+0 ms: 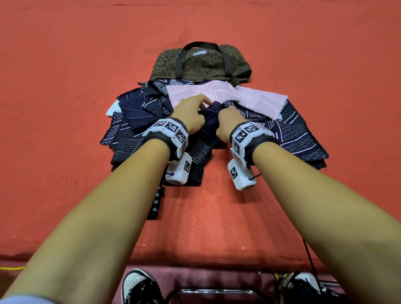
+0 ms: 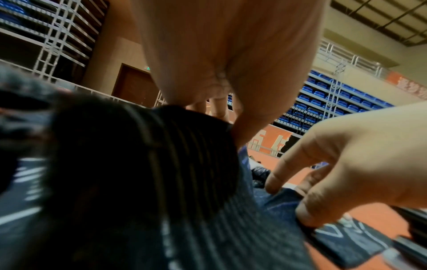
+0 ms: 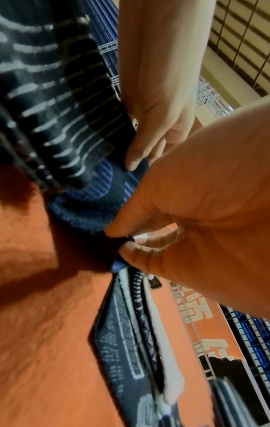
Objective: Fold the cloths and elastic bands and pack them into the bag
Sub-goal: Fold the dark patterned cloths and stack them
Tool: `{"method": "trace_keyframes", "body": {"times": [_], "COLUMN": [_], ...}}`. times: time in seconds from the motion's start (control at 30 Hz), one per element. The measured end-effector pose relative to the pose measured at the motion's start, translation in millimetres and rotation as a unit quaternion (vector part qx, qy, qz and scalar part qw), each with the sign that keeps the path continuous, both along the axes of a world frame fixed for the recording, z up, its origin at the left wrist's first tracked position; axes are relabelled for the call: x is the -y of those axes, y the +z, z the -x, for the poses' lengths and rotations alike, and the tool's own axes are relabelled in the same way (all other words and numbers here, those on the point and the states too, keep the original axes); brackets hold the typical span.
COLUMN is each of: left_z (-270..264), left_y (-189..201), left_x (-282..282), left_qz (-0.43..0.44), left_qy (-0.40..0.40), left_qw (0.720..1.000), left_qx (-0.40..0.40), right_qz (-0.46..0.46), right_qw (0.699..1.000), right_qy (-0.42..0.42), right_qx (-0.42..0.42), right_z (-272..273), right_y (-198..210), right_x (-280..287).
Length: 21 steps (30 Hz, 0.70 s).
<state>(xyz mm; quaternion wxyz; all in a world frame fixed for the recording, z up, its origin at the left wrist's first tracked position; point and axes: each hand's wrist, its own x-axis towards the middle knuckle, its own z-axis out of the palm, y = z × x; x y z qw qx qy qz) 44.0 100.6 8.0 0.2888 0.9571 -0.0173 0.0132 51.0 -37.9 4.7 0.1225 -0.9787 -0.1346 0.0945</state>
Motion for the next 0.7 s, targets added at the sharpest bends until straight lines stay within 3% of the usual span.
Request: {"method": "trace_keyframes", "body": {"times": [0.27, 0.57, 0.7], "left_z": [15, 41, 45], "left_y": [-1, -34, -38], "left_x": [19, -13, -17], "left_qz": [0.018, -0.079, -0.074], "left_qy": [-0.024, 0.015, 0.014], "left_qw": [0.999, 0.994, 0.994], "left_qx": [0.022, -0.071, -0.075], "right_qz": [0.025, 0.042, 0.039], "right_qw": [0.999, 0.999, 0.999], "right_qy": [0.002, 0.009, 0.017], "right_qx": [0.033, 0.010, -0.010], "right_z": [16, 42, 47], "right_y": [16, 3, -2], "right_x": [24, 30, 25]}}
